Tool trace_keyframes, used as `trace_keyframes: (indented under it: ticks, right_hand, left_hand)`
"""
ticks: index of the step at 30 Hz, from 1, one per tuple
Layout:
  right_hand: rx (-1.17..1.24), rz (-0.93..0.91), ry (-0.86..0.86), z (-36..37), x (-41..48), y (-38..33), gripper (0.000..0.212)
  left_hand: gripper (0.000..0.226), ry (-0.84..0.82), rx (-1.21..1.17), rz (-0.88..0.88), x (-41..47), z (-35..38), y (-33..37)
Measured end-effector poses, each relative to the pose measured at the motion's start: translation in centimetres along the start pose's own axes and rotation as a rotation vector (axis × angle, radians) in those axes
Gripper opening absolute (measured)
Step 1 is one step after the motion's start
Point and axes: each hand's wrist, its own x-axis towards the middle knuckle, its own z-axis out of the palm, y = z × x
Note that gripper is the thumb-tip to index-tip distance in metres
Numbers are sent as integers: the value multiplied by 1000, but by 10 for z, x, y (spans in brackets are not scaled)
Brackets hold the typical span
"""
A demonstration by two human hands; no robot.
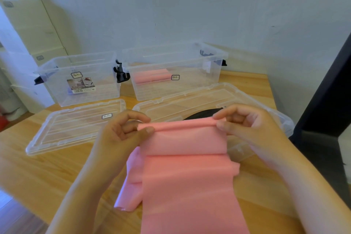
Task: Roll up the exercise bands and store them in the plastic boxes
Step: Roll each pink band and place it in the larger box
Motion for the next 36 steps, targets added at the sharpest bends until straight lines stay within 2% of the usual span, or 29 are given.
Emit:
trace_keyframes:
  ticks: [4, 11, 17, 21, 23, 24, 28, 32, 36]
  right_hand:
    - [-29, 0, 16, 4, 2, 1, 28]
    - [26, 8, 46, 1, -2, -1, 15]
    - [134, 27, 44, -2, 1, 1, 35]
    - [126, 11, 11, -2, 1, 0, 12]
    - [56, -3, 15, 0, 1, 1, 9]
    - [35, -7, 19, 1, 2, 2, 8]
    - [-17, -23, 40, 2, 2, 5, 18]
    - [-1, -9, 43, 0, 2, 7, 26]
    - [-43, -18, 40, 1, 2, 6, 21]
  left_hand:
    - [36, 23, 43, 4, 2, 0, -2]
    - [14, -9, -14, 19, -1, 2, 1]
    - [32, -62, -99, -12, -2, -2, 2]
    - [25, -35, -112, -19, -1, -1, 2]
    - [17, -8, -52, 4, -1, 2, 2]
    - [20, 9, -32, 8, 0, 4, 1]
    - [43, 38, -13, -9, 1, 5, 0]
    - [28, 27, 18, 19, 2, 4, -1]
    - [25, 13, 10, 48, -1, 6, 2]
